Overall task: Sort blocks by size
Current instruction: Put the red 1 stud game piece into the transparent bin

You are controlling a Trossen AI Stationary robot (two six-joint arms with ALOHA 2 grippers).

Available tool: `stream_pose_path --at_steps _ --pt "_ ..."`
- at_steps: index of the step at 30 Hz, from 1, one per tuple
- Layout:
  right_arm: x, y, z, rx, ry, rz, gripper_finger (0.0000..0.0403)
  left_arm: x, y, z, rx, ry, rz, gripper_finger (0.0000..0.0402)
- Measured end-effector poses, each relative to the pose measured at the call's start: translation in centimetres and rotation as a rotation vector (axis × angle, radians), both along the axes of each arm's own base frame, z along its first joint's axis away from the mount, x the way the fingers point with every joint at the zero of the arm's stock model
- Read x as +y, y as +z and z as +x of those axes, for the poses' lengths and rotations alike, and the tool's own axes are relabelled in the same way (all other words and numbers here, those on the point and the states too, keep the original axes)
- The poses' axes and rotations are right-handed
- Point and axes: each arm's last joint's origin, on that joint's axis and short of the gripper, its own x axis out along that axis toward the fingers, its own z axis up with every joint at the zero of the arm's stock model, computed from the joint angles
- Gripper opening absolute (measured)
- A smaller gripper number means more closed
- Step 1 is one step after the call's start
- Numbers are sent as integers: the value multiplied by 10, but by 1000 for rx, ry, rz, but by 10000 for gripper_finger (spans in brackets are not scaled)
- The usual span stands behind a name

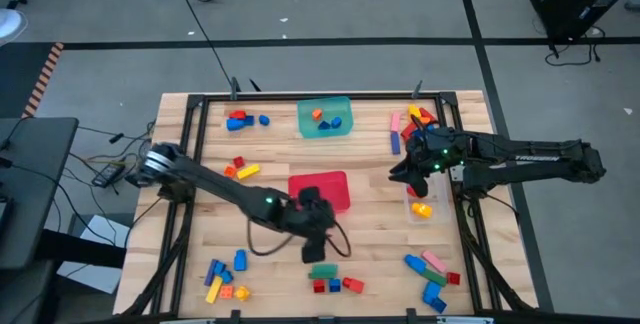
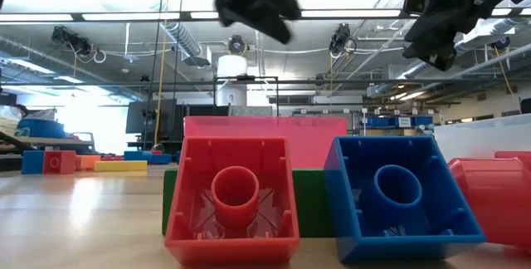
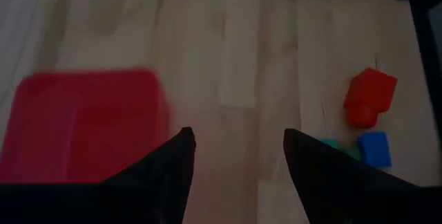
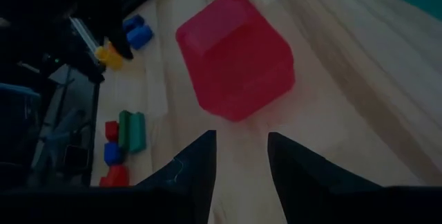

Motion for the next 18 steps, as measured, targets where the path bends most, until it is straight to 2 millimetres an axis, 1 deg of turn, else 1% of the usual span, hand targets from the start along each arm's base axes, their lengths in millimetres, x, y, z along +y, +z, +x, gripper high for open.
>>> stream_pose_path --at_steps 5,9,11,15,18 --pt "1 -3 -2 39 16 15 145 -12 -9 33 -12 -99 80 229" --pt "3 -7 -5 83 39 4 145 -21 -18 54 -31 -159 32 229" --pt "4 -8 -6 101 53 -7 145 -26 -19 64 -66 -189 4 229" --pt "4 -11 -9 143 56 -4 145 -31 -21 76 -84 -194 -13 230" --pt "4 -13 -11 169 56 -1 145 -32 -21 77 -85 -208 -34 241"
